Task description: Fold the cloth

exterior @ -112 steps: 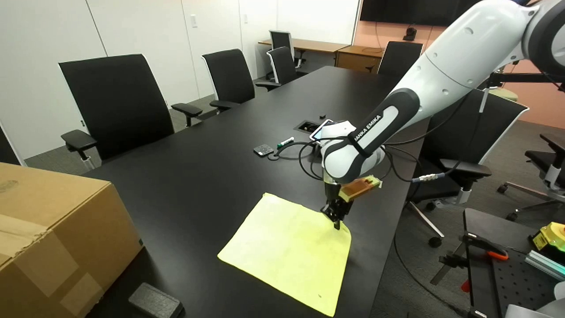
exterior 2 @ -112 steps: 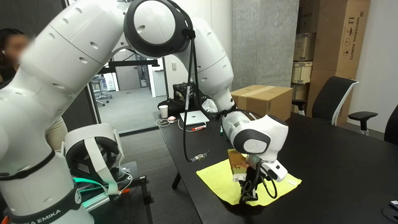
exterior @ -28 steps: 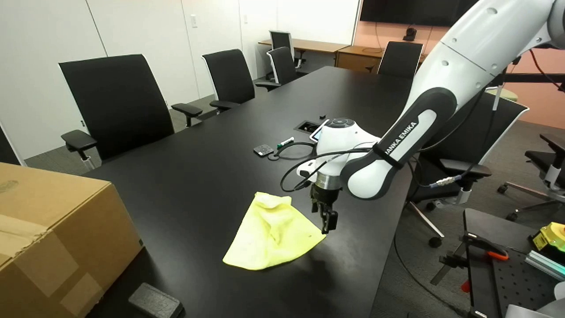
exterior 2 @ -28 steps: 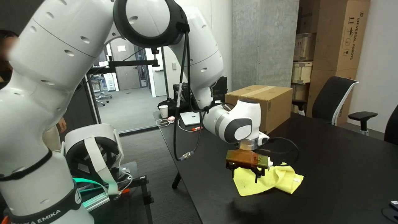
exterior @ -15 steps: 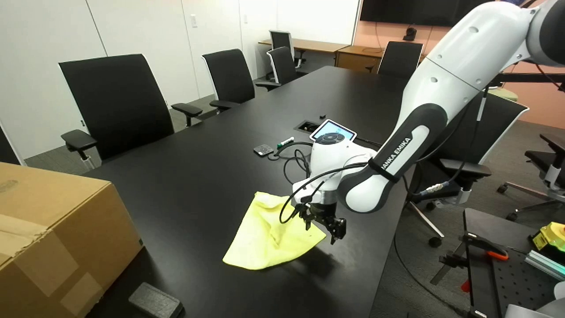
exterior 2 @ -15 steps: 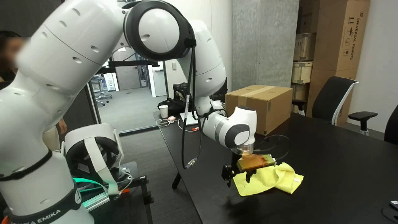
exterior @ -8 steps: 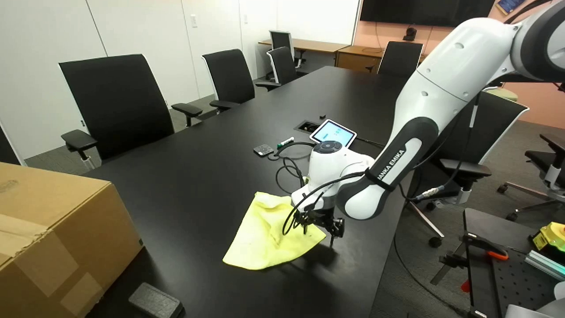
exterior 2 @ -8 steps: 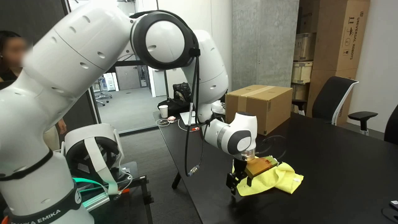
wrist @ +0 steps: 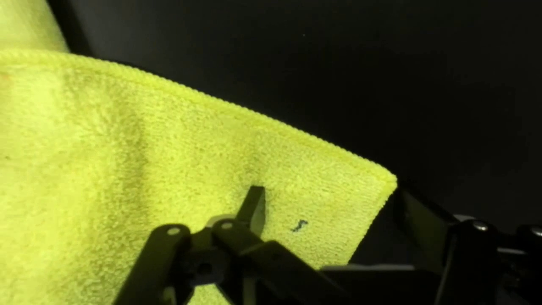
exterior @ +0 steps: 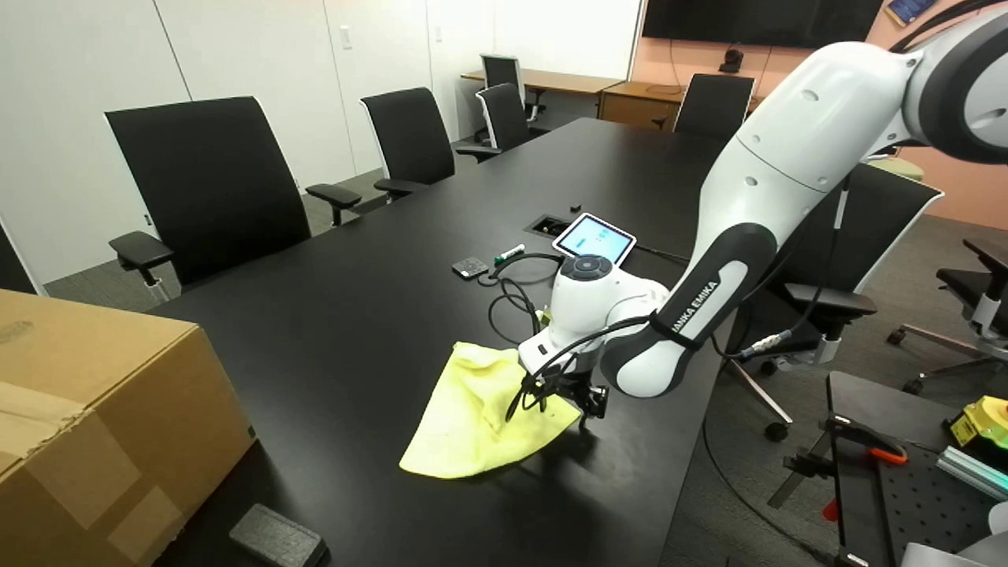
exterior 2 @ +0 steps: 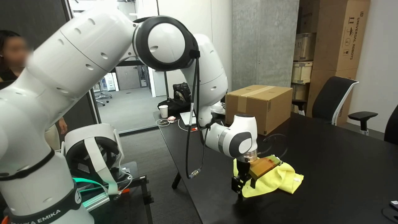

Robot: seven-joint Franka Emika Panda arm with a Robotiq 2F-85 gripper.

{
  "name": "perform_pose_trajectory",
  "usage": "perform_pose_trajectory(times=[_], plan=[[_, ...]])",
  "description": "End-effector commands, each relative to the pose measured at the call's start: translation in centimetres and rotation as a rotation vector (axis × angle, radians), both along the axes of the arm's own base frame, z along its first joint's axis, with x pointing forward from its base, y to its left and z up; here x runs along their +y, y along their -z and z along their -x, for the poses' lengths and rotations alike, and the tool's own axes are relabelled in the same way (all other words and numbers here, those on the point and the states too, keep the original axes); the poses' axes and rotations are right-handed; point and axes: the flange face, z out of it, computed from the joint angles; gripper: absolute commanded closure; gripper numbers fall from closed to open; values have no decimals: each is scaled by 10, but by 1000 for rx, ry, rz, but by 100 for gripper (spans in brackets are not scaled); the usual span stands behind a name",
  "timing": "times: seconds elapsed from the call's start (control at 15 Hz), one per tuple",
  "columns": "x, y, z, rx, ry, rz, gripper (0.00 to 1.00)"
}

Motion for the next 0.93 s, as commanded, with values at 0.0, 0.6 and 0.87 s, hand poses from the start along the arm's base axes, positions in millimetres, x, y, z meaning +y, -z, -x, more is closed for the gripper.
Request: perform_pose_trajectory(times=[0.0, 0.6, 0.87], plan=[[-1, 1, -7, -32, 4, 31, 50], [-10, -15, -9, -49, 87, 79, 91], [-11, -33, -11, -53, 177, 107, 91]])
